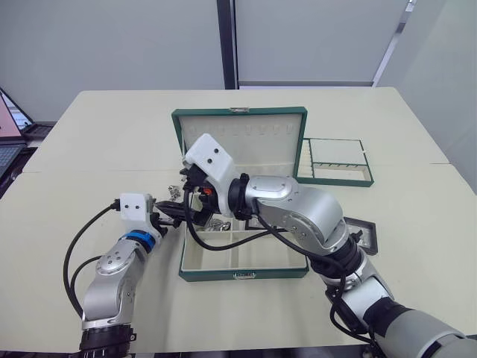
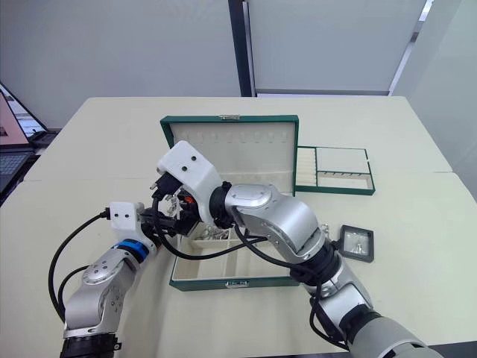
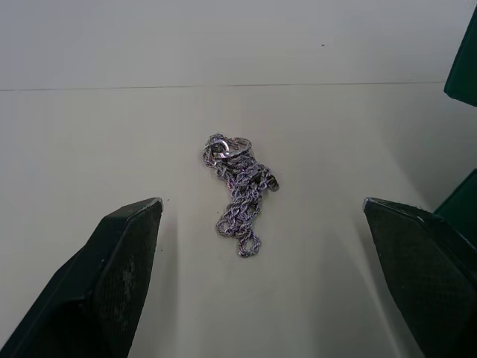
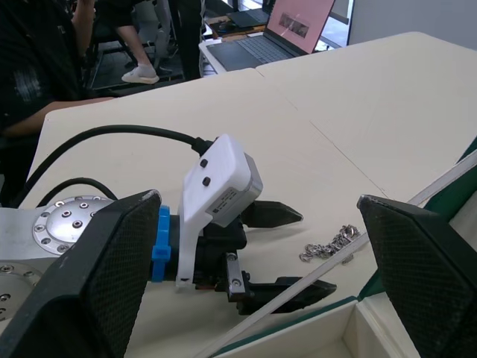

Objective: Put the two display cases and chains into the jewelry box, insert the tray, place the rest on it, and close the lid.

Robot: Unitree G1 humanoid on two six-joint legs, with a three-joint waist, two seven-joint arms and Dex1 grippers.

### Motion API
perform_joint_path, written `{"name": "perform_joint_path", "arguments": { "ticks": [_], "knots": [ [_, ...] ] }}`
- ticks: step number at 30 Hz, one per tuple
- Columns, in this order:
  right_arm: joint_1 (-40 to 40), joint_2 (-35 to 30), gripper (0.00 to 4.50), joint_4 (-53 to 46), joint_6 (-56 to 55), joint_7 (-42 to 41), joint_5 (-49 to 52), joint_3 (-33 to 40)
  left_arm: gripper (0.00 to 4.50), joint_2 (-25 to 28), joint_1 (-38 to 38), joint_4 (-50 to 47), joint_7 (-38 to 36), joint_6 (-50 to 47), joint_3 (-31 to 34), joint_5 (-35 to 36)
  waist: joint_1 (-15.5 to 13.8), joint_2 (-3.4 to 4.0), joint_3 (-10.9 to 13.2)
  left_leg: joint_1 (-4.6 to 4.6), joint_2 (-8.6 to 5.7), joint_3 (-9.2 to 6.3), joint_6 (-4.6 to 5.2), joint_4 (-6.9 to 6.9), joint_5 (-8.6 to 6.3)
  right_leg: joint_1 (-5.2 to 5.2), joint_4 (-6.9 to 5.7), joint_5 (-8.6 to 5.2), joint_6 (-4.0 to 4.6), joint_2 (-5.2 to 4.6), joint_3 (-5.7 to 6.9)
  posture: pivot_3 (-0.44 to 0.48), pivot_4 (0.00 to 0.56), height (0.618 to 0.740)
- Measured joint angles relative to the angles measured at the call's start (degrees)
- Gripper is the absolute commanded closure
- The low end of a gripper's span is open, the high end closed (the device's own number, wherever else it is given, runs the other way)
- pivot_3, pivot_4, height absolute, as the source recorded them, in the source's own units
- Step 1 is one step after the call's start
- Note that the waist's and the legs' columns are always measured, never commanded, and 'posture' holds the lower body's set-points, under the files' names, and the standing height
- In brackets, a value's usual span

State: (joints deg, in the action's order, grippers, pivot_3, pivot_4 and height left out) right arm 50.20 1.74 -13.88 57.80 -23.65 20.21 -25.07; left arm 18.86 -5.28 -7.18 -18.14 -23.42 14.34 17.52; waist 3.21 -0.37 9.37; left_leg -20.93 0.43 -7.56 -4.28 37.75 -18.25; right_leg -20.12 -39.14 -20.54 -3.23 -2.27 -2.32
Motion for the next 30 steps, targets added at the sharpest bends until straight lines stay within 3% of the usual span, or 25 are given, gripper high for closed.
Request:
{"name": "perform_joint_path", "arguments": {
  "ticks": [30],
  "knots": [
    [1.0, 1.7, 0.0, 1.3, -2.3, -0.1, -3.8, -2.7, 0.02, -2.1, -9.0, 3.5, 9.3, -9.1, -2.7, -3.6, 0.1, -0.01, 0.0, 0.02, -0.1, -0.13, -0.01, 0.03, 0.01, -0.13, -0.32, 0.02, 0.03, -0.01, -0.01, 0.0, 0.15, 0.74]
  ]
}}
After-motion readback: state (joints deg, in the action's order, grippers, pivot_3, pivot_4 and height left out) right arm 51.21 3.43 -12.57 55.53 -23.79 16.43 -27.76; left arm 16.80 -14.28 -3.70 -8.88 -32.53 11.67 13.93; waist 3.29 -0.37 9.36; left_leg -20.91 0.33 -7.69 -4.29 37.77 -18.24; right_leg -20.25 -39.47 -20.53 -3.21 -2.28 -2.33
